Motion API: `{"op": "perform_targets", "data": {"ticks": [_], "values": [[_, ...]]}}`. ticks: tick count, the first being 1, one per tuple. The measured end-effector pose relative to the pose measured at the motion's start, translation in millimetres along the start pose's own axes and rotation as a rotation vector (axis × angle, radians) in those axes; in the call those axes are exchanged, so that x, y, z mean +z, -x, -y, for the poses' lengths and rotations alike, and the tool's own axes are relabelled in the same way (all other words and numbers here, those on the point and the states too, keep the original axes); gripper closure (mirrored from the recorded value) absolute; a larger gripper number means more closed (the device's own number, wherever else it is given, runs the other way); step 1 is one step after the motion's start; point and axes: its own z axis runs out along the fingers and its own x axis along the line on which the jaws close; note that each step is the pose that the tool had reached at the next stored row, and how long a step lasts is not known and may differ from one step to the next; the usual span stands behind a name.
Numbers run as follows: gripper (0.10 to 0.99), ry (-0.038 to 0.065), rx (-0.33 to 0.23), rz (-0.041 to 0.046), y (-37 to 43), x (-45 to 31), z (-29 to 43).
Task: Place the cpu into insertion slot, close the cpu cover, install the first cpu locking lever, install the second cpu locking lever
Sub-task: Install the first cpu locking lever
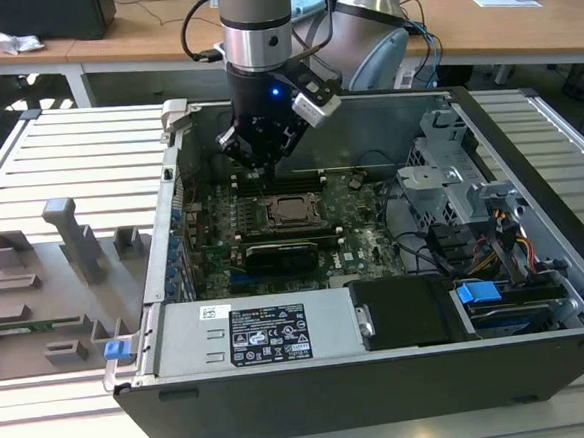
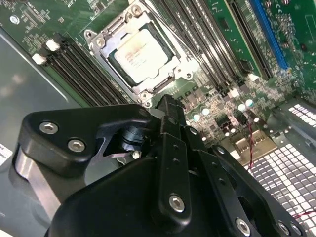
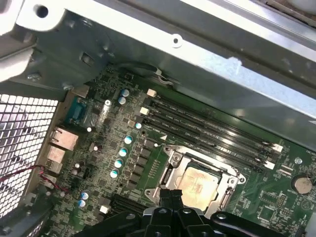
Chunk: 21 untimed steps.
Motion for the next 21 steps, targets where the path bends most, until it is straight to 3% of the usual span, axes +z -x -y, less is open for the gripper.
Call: {"op": "perform_targets", "data": {"ticks": [9, 13, 15, 21], "values": [[0.976, 0.0, 0.02, -0.0009, -1.5, 0.5, -6.7], [0.976, -0.001, 0.102, -0.0049, -1.8, 2.0, -6.9], [0.976, -0.003, 0.168, -0.0085, -1.8, 2.9, -7.0], [0.976, -0.005, 0.27, -0.0138, -1.9, 3.9, -7.0]]}}
